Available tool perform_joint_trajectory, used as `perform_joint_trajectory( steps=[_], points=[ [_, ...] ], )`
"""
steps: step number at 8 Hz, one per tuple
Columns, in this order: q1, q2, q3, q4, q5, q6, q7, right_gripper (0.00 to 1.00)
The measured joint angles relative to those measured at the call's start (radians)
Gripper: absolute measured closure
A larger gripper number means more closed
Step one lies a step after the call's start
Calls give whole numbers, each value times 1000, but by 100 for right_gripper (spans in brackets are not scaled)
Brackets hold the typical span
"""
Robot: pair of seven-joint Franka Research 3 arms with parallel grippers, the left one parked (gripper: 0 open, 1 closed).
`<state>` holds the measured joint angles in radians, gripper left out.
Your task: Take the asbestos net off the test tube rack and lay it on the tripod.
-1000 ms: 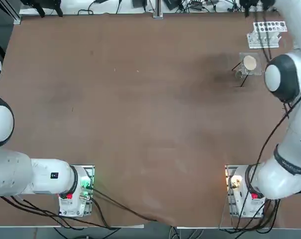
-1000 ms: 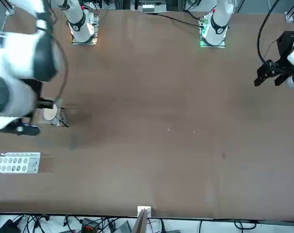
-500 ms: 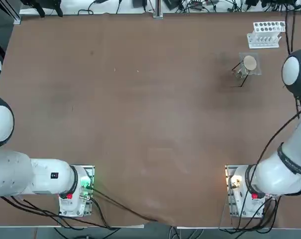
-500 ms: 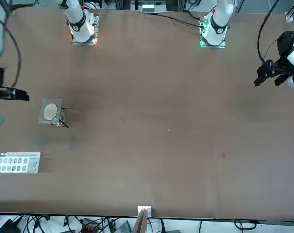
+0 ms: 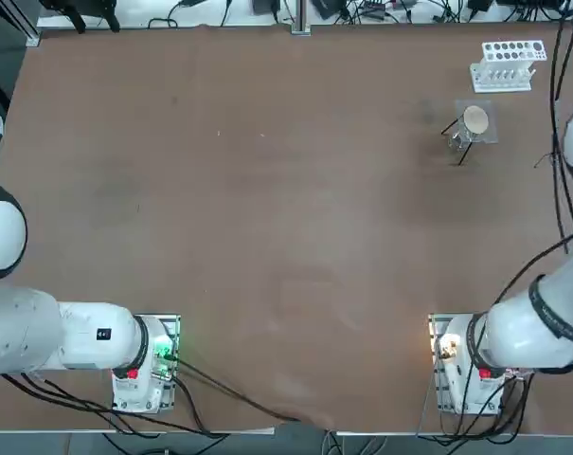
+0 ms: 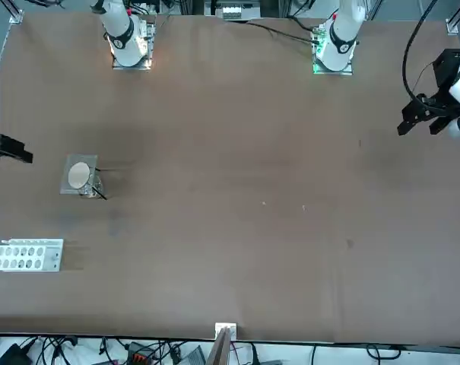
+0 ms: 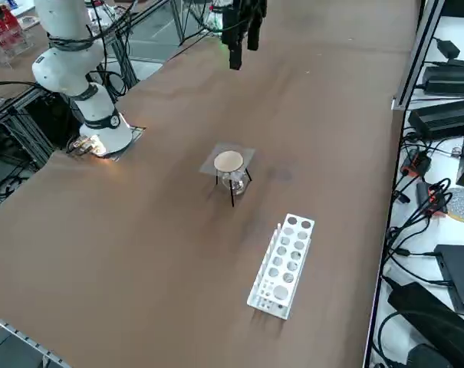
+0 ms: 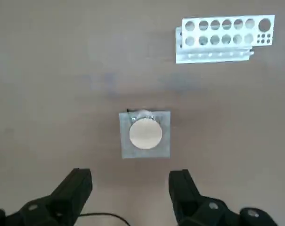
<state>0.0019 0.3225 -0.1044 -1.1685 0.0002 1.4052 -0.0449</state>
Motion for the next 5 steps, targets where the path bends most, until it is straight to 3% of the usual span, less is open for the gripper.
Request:
perform_joint_trajectory(
  steps=[2, 5],
  points=[
    [-5, -119, 17, -184, 1, 69, 2, 0],
    [-15, -227, 46, -299, 1, 95, 5, 0]
  ],
)
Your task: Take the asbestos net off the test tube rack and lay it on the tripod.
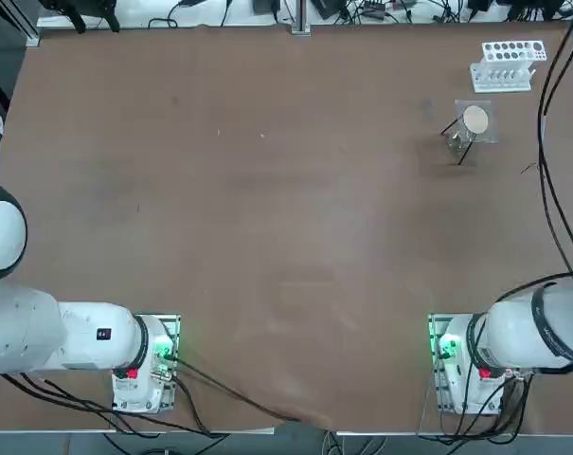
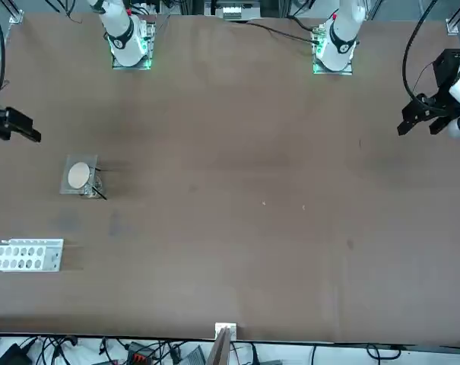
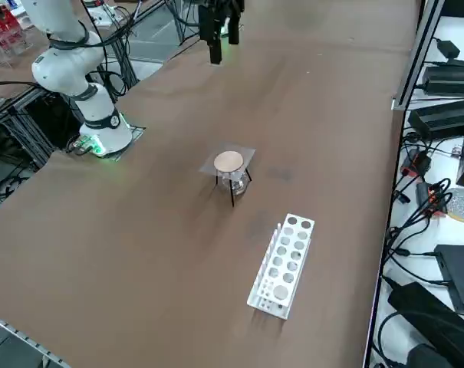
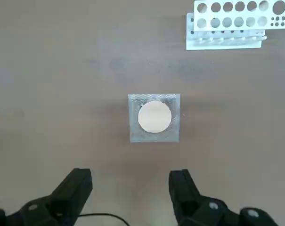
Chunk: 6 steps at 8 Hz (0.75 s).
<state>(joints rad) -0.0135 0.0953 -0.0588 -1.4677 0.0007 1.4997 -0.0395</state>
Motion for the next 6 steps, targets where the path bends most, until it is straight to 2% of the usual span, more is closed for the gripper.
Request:
perform_joint_trajectory(
  steps=[3, 6],
  points=[
    [-1, -126, 12, -173, -18, 82, 0, 0],
    [1, -177, 38, -233, -28, 101, 0, 0]
  ],
)
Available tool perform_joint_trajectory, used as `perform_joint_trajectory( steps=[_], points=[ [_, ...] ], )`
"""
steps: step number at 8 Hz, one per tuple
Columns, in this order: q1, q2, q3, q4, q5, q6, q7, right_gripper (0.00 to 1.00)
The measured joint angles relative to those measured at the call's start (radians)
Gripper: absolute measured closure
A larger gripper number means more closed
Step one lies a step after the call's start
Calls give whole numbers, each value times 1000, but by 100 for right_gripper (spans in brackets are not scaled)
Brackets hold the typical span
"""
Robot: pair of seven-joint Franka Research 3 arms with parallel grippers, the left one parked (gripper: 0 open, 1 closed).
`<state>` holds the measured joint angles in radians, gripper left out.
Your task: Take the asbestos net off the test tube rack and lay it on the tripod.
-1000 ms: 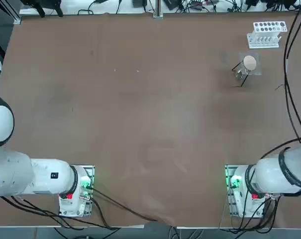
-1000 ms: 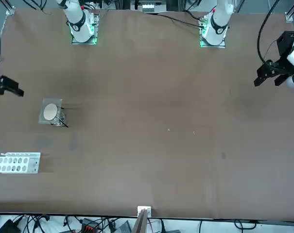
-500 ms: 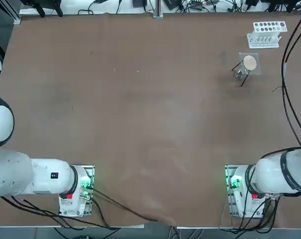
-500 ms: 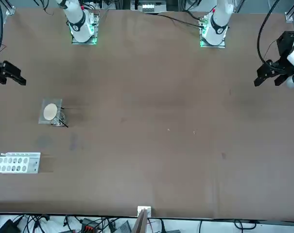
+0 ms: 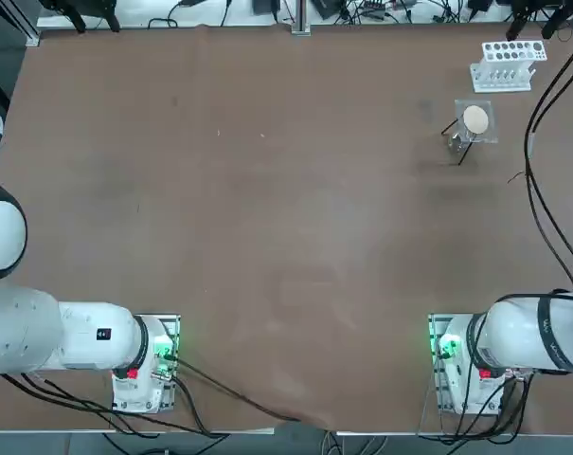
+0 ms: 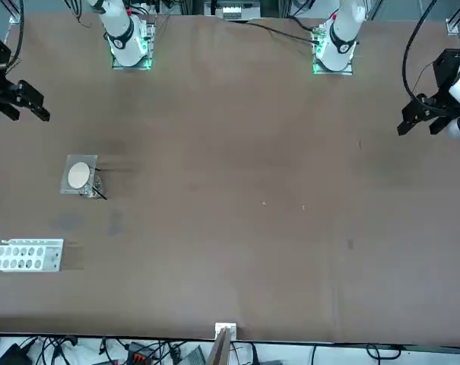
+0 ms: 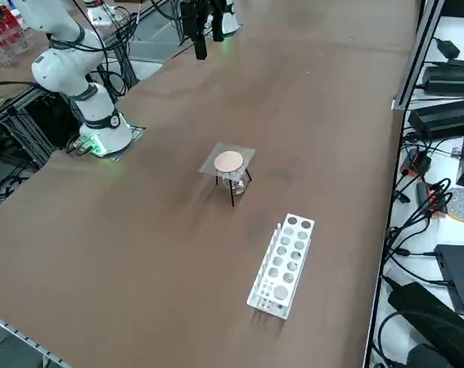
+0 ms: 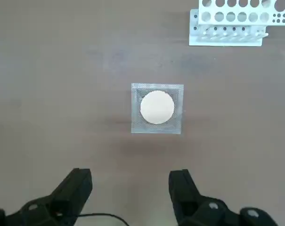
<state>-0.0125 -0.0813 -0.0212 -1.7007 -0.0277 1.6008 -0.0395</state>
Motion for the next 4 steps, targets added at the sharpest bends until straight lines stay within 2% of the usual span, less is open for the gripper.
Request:
perform_joint_trajectory(
  steps=[4],
  points=[
    [1, -10, 14, 15, 0, 10, 17, 0]
  ],
)
